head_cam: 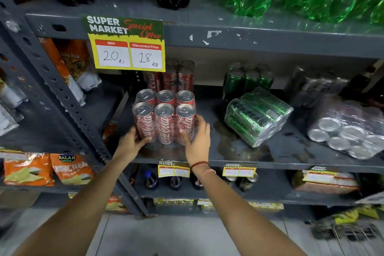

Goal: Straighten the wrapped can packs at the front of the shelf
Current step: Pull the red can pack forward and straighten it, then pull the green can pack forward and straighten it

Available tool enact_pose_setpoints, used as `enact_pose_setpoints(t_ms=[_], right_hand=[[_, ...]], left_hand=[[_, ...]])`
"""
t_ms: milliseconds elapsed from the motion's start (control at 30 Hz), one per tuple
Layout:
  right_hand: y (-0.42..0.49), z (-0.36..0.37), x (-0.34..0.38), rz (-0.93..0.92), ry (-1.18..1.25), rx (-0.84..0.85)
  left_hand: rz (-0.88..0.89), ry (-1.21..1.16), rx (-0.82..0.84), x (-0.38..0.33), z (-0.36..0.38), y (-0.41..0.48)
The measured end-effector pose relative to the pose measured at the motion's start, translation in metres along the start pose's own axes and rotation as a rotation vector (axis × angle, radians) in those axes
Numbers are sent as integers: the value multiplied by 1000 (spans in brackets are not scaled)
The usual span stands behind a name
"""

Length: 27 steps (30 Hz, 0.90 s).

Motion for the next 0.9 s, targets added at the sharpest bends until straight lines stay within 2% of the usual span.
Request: enact_pose_setpoints(t_ms=[100,200,267,333,433,500,567,667,733,900], right_hand=[[7,-10,3,-47,32,46],[20,-37,13,-106,60,3],[33,-67,24,-172,56,-85],[49,-102,34,-220,30,-160],[78,-157,32,-204,-49,-235],[98,-196,23,-137,-151,-281],[119,-231,5,12,-219,-279],[150,-262,-25,241,-302,-132],[165,-271,-37,348,-339,-7],[174,-267,-60,632,-301,313]], left_hand=[[-44,80,-183,-11,1,-16],[-166,-174,-459,-31,10,-47],[-172,-297,-576,-55,27,-63],[-121,-349,-502,-93,53,-69],[1,-316,-245,-158,96,-58],[17,-261,-128,-188,119,-41],[-76,-289,-7,-210,139,-27],[-252,-350,169,-233,175,-15],[-289,-360,239,-248,192,-10],[-312,-365,169,-258,210,4]])
Point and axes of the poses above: each hand's wrist, its own y-axis towards the middle knuckle, its own z-axis out of the palm, x = y × z, the point moved 7 cm from there along y, towards the middle knuckle, and after that the axes turned 15 degrees about y, right-handed, at the moved point
